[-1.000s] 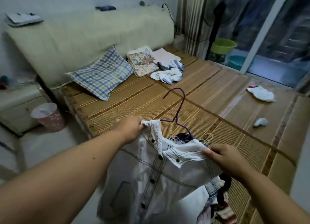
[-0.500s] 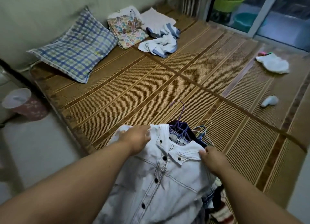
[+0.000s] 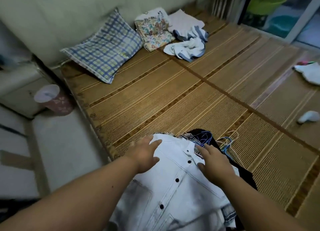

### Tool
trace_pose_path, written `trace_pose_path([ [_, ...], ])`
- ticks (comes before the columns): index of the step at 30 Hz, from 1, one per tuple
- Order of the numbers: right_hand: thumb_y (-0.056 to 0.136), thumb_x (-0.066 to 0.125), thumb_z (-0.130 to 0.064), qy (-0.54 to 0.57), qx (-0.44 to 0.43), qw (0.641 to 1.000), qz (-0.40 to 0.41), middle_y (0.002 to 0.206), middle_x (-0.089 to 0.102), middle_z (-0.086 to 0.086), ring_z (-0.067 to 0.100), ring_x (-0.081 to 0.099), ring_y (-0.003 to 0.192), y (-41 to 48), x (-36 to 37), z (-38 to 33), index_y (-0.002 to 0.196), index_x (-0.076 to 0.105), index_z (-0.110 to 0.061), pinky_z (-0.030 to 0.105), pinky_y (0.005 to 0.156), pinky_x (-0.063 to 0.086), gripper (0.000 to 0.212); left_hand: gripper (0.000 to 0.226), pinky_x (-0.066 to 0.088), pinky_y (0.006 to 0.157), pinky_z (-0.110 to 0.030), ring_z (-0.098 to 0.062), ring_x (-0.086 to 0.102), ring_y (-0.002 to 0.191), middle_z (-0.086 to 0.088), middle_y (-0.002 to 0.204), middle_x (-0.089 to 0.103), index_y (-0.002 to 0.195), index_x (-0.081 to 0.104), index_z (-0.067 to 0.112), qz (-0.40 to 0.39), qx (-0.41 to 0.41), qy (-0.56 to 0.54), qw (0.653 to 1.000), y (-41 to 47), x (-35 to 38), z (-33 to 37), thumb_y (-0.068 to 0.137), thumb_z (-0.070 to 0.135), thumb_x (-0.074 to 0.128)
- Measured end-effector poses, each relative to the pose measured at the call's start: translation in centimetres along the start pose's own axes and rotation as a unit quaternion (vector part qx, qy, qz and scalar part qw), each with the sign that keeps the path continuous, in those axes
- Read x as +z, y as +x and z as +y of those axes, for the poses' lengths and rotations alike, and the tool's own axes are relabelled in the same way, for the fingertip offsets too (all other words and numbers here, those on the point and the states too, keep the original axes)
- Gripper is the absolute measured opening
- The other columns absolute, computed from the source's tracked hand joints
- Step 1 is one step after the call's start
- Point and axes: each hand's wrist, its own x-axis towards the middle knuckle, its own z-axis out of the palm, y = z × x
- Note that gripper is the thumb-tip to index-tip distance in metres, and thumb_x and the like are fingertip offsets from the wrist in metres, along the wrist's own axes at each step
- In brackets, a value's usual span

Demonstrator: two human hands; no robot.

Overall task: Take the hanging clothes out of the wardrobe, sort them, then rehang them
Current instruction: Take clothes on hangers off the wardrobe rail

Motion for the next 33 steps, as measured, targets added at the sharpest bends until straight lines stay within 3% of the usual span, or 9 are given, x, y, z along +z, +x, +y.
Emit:
trace_pose_path([
  [9, 0.093, 0.049, -0.039, -0.031, -0.174, 0.980, 0.088, 0.155, 0.021, 0.000, 0.020, 0.017, 0.143, -0.5, -7.8, -12.5, 0.146, 0.025, -0.032, 0.042, 0.113, 0.021, 0.059, 0.066, 0.008, 0.116, -0.049, -0.020, 0.001, 0.147, 0.004, 0.160, 0.002, 0.148, 0.017, 0.038, 0.131, -0.050, -0.020, 0.990, -9.5, -5.6, -5.5, 0.092, 0.041, 0.052],
  [21, 0.092, 0.049, -0.041, -0.077, -0.456, 0.873, 0.153, 0.157, 0.017, -0.002, 0.019, 0.015, 0.144, -8.1, -14.2, -37.9, 0.146, 0.023, -0.037, 0.043, 0.116, 0.020, 0.060, 0.073, 0.006, 0.117, -0.049, -0.018, -0.003, 0.147, 0.003, 0.160, -0.002, 0.151, 0.006, 0.027, 0.274, -0.197, 0.077, 0.938, -30.4, -9.2, -17.2, 0.092, 0.048, 0.045],
  [27, 0.091, 0.049, -0.044, -0.059, -0.582, 0.787, 0.193, 0.156, 0.020, -0.002, 0.021, 0.021, 0.142, -15.9, -14.7, -52.4, 0.145, 0.022, -0.039, 0.042, 0.113, 0.021, 0.061, 0.076, 0.000, 0.116, -0.050, -0.018, -0.009, 0.146, 0.002, 0.160, -0.008, 0.150, -0.002, 0.029, 0.331, -0.365, 0.090, 0.866, -44.0, -8.9, -22.4, 0.092, 0.052, 0.041],
  [33, 0.091, 0.050, -0.043, -0.007, -0.684, 0.697, 0.215, 0.155, 0.023, -0.001, 0.022, 0.025, 0.141, -24.9, -14.8, -63.3, 0.145, 0.025, -0.038, 0.042, 0.113, 0.024, 0.060, 0.077, 0.002, 0.114, -0.054, -0.020, -0.009, 0.146, 0.003, 0.159, -0.007, 0.149, 0.005, 0.034, 0.379, -0.513, 0.104, 0.763, -57.1, -8.6, -25.1, 0.087, 0.056, 0.046],
])
